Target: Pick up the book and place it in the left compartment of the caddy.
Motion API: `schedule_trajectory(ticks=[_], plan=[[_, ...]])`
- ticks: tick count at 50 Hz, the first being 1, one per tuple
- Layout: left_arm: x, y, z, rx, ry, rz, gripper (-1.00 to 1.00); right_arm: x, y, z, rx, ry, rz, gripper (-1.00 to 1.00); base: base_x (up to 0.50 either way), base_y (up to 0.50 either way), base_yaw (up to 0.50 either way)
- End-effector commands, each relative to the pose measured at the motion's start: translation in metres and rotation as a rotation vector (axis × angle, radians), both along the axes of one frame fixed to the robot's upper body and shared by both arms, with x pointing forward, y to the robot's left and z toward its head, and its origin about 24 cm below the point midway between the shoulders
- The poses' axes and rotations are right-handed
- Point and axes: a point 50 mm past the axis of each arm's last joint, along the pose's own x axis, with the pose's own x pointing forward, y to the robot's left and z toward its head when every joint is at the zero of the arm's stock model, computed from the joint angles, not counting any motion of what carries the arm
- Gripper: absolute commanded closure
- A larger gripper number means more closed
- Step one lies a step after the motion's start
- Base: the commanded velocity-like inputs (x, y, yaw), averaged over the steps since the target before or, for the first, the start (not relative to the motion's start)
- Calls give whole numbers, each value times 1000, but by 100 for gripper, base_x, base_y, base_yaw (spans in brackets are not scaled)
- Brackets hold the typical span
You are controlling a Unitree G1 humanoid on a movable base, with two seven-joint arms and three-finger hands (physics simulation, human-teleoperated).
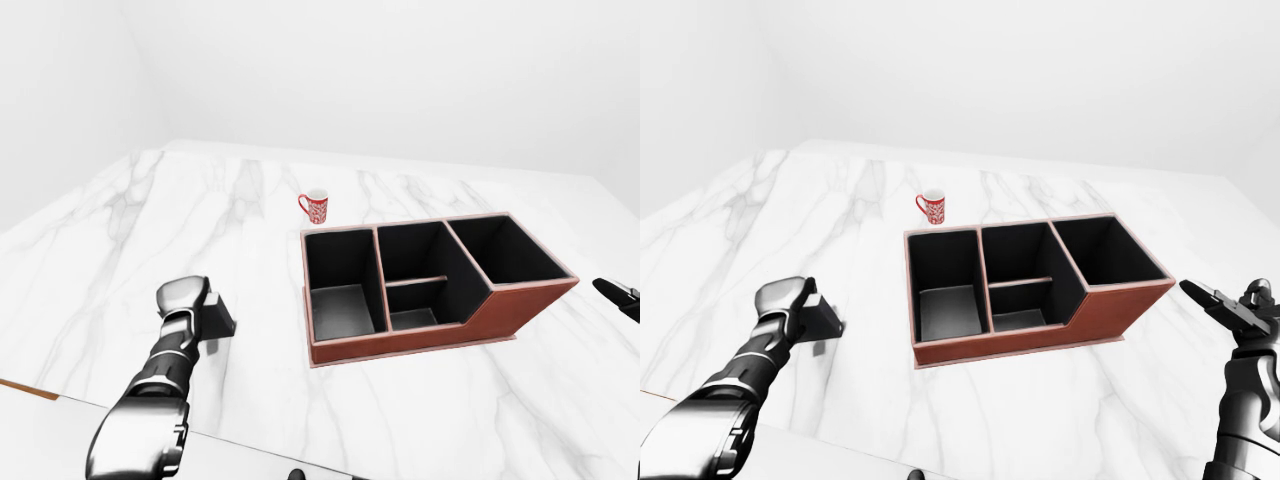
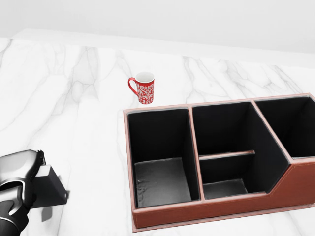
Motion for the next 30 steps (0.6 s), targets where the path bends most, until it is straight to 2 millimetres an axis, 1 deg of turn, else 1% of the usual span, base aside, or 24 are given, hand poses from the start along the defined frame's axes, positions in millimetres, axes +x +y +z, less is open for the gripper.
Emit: schedule_trajectory(ticks=[1,2,3,5,6,8,10,11,12,13,14,16,20,23,24,25,26,28,30], plan=[[-33,-19,-47,-117,54,41,100,-1,0,0,-2,2,-1,-100,0,0,0],[-33,-16,-42,-131,-13,67,100,0,0,-1,-3,2,-1,-100,0,0,0],[-33,-15,-42,-132,-18,69,100,0,0,-1,-3,2,-1,-100,0,0,0],[-30,-12,-32,-147,-109,83,100,0,0,0,-3,2,-1,-100,0,0,0],[-30,-12,-31,-145,-115,69,100,0,0,-1,-3,2,-1,-100,0,0,0],[-29,-19,-24,-131,-147,4,100,0,0,-1,-4,2,-1,-100,0,0,0],[-31,-32,-6,-98,-186,-111,100,-1,0,0,-4,2,-1,-100,0,0,0],[-32,-33,-5,-91,-180,-118,100,-1,0,0,-4,2,-1,-100,0,0,0],[-34,-39,6,-52,-187,-178,100,-1,0,1,-5,2,-1,-100,0,0,0],[-37,-43,13,-17,-191,-206,100,-1,0,0,-5,1,0,-100,0,0,0],[-40,-45,24,9,-235,-217,100,0,0,-1,-6,1,0,-100,0,0,0],[-47,-48,36,56,-241,-234,100,0,0,-2,-5,2,0,-100,0,0,0],[-58,-54,58,151,-250,-236,100,0,1,-1,-6,3,1,-100,0,0,0],[-63,-55,67,211,-221,-210,100,-1,1,0,-6,4,2,-100,0,0,0],[-65,-55,72,232,-221,-201,100,0,1,-2,-7,8,0,-100,0,0,0],[-66,-54,73,234,-222,-193,100,1,1,-2,-7,9,0,-100,0,0,0],[-70,-55,80,259,-213,-183,100,-1,1,0,-7,8,1,-100,0,0,0],[-71,-55,81,261,-213,-171,100,-1,1,0,-7,8,1,-100,0,0,0],[-75,-56,88,300,-196,-147,100,-1,1,-1,-8,9,0,-100,0,0,0]])
